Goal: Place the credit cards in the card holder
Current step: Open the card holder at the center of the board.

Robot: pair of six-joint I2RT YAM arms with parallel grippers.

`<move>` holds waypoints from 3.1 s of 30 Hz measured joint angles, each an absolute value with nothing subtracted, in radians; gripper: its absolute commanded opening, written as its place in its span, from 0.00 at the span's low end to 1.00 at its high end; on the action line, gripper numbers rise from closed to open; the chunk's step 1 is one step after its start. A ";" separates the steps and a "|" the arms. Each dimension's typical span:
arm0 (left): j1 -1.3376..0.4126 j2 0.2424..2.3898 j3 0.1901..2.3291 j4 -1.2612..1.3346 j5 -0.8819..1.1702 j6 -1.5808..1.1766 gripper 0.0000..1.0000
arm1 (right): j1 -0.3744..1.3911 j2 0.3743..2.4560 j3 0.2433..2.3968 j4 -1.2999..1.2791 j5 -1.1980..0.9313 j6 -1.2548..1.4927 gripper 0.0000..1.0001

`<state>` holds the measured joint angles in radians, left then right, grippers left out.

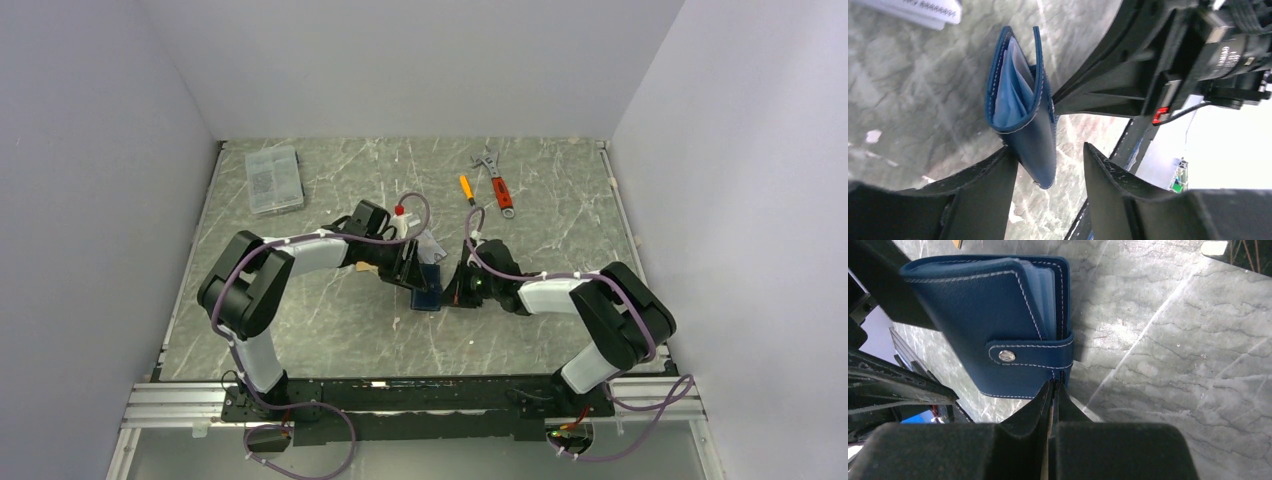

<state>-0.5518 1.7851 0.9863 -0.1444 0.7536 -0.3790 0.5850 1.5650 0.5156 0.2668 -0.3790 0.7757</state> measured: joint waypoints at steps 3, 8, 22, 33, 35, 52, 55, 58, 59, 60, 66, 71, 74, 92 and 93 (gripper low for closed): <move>-0.555 1.785 0.990 -0.107 0.789 -0.394 0.45 | 0.573 1.554 0.501 0.272 -0.376 0.766 0.00; -0.562 1.806 0.996 -0.036 0.814 -0.425 0.32 | 0.566 1.530 0.476 0.274 -0.368 0.754 0.00; -0.568 1.872 1.043 -0.034 0.727 -0.414 0.06 | 0.566 1.477 0.447 0.274 -0.361 0.717 0.37; -0.573 1.874 1.087 -0.089 0.823 -0.417 0.00 | 0.552 1.190 0.438 0.001 -0.218 0.630 0.57; -0.570 1.858 1.099 -0.094 0.879 -0.413 0.00 | 0.511 1.140 0.447 -0.034 -0.234 0.612 0.58; -0.526 1.631 1.102 -0.049 1.137 -0.476 0.00 | 0.321 0.820 0.364 0.220 -0.530 0.708 0.63; -0.519 1.626 1.098 -0.032 1.145 -0.512 0.00 | 0.320 0.801 0.340 0.311 -0.578 0.755 0.63; -0.516 1.609 1.094 -0.015 1.161 -0.541 0.00 | 0.320 0.783 0.329 0.377 -0.618 0.784 0.63; -0.515 1.600 1.092 -0.009 1.167 -0.548 0.00 | 0.321 0.777 0.330 0.382 -0.625 0.783 0.63; -0.513 1.591 1.089 0.003 1.175 -0.564 0.00 | 0.321 0.767 0.330 0.379 -0.631 0.780 0.63; -0.496 1.539 1.058 0.082 1.198 -0.643 0.00 | 0.323 0.707 0.372 0.223 -0.606 0.718 0.64; -0.467 1.509 1.050 0.137 1.199 -0.684 0.00 | 0.316 0.627 0.401 0.121 -0.536 0.692 0.66; -0.457 1.497 1.044 0.162 1.199 -0.698 0.00 | 0.315 0.613 0.414 0.098 -0.508 0.692 0.66; -0.458 1.487 1.024 0.207 1.203 -0.729 0.00 | 0.324 0.955 0.527 0.476 -0.711 0.848 0.70; -0.458 1.487 1.021 0.220 1.206 -0.736 0.00 | 0.324 0.974 0.532 0.487 -0.715 0.850 0.70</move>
